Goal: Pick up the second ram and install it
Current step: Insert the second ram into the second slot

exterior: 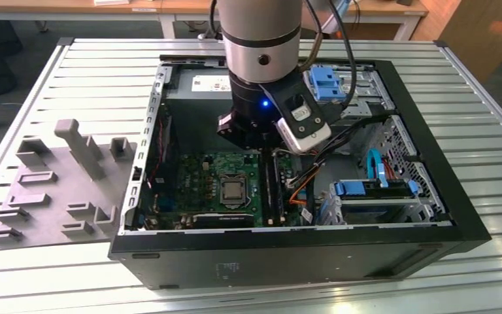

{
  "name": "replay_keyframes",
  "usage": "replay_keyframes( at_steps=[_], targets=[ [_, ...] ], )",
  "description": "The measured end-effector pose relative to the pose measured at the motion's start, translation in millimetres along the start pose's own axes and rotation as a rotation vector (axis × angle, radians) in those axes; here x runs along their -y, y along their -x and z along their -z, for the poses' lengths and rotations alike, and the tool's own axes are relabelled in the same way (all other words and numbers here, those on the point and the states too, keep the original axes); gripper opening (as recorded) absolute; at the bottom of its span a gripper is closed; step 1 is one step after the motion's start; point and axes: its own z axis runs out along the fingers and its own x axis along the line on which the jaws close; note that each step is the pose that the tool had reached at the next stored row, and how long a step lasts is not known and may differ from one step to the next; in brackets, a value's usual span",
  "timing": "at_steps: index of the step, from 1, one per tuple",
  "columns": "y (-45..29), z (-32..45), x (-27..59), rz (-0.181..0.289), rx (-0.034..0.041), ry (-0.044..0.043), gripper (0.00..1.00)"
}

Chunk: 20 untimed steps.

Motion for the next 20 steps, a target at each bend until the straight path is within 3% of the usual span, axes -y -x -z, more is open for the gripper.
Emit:
replay_keyframes(
  at_steps=[1,2,6,10,14,17,20],
  targets=[
    [0.8,-0.2,0.0,0.0,-0.0181,-0.0009,0.12],
    [1.0,-0.2,0.0,-0.001,-0.0295,-0.0015,0.12],
    [1.0,-0.1,0.0,-0.001,-0.0298,-0.0021,0.12],
    [10.3,-1.7,-0.5,-0.001,-0.0326,-0.0028,0.12],
    [10.5,-5.2,-0.6,0.0,-0.0327,-0.0042,0.12],
    [10.4,-7.1,-0.6,0.0,-0.0325,-0.0107,0.12],
    [10.6,-7.9,-0.8,0.006,-0.0323,-0.0324,0.12]
  ],
)
